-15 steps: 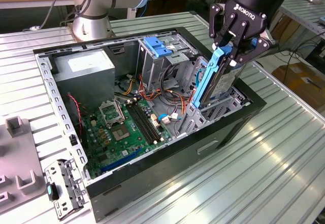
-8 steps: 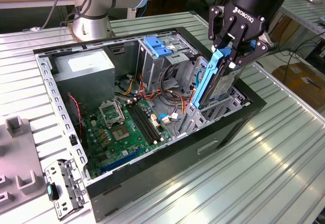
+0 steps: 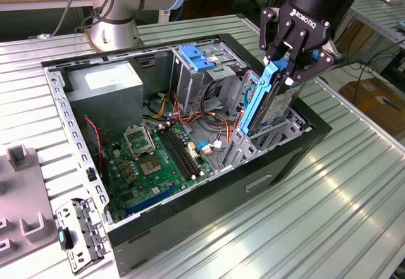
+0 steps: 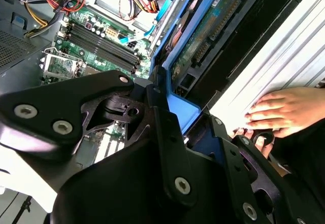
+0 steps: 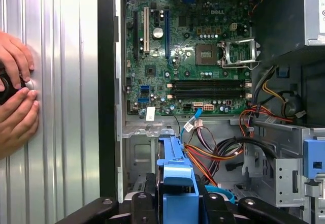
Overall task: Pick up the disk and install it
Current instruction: 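Insert the disk into the insertion slot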
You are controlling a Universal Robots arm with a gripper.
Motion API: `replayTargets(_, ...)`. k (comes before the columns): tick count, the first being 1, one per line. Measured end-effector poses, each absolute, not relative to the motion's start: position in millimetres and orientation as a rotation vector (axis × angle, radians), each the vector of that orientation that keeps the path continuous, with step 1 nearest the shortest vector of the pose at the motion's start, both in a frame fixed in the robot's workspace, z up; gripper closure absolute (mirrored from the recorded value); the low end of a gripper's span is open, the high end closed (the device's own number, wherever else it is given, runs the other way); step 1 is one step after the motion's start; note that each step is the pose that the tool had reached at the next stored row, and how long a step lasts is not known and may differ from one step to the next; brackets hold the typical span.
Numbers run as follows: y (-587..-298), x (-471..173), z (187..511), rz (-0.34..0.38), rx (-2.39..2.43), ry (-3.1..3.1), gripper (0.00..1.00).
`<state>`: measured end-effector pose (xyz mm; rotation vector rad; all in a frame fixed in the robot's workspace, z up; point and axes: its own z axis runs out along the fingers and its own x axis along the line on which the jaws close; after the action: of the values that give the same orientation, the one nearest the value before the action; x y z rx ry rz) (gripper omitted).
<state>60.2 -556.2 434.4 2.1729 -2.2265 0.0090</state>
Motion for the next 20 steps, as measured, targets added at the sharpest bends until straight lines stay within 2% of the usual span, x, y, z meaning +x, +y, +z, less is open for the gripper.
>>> replayTargets(14,-556.2,60.2,425.9,0.009,2.173,-2.227,0.63)
replayTargets(15,-556.2,60.2,425.8,0.009,2.173,-2.226,0.62)
replayTargets(16,-556.2,60.2,425.7,0.009,2.173,-2.227,0.56)
replayTargets(17,-556.2,60.2,425.5,0.009,2.173,-2.227,0.56)
replayTargets(18,-556.2,60.2,425.5,0.009,2.173,-2.227,0.49)
replayTargets(20,-556.3,60.2,423.4,0.009,2.173,-2.227,0.49)
